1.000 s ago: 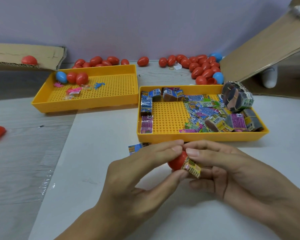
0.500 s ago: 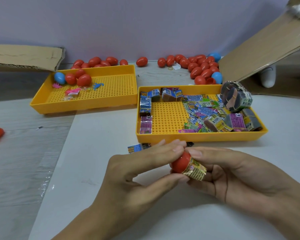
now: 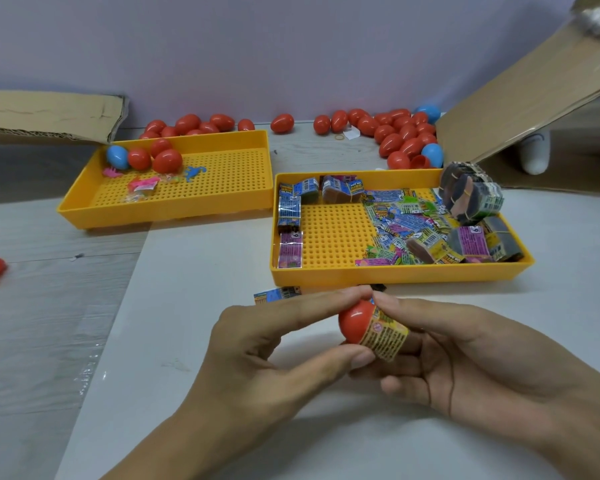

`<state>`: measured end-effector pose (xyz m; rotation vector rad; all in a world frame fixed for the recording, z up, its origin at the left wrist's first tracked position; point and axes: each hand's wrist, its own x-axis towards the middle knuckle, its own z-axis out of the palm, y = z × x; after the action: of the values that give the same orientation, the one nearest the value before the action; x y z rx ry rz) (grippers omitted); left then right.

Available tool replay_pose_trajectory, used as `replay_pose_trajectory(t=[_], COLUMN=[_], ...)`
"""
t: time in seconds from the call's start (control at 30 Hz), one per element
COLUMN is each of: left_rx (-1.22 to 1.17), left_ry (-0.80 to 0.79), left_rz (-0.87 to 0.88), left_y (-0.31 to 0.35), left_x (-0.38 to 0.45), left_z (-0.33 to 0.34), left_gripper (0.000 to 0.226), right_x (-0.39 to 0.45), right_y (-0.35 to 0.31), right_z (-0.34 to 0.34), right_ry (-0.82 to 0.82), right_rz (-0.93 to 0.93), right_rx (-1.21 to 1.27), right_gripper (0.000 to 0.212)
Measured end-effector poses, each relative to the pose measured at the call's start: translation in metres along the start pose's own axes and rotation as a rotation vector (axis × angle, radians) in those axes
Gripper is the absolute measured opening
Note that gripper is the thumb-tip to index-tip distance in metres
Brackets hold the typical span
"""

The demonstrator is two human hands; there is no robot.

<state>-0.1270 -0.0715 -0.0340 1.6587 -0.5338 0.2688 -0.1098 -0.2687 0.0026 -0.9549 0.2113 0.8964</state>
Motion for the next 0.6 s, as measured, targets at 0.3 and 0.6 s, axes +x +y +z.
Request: replay_pose_trajectory(t=[0.3,0.6], left_rx=[0.035,0.052], left_ry=[-0.065,0.042], left_rz=[-0.008,0.031], left_y=[-0.0012,-0.0020], left_x=[0.0016,-0.0035], left_z=[-0.0029,0.0063], left_gripper=[0.047,0.041], right_x=[0.0014,0.0007], right_y=[0.0008,0.0036], right_z=[0.0025,0.0039], right_ry=[0.009,0.035], right_rz=[-0.001,-0.083], right_rx=[-0.018,-0.162], right_gripper=[0.040,0.038])
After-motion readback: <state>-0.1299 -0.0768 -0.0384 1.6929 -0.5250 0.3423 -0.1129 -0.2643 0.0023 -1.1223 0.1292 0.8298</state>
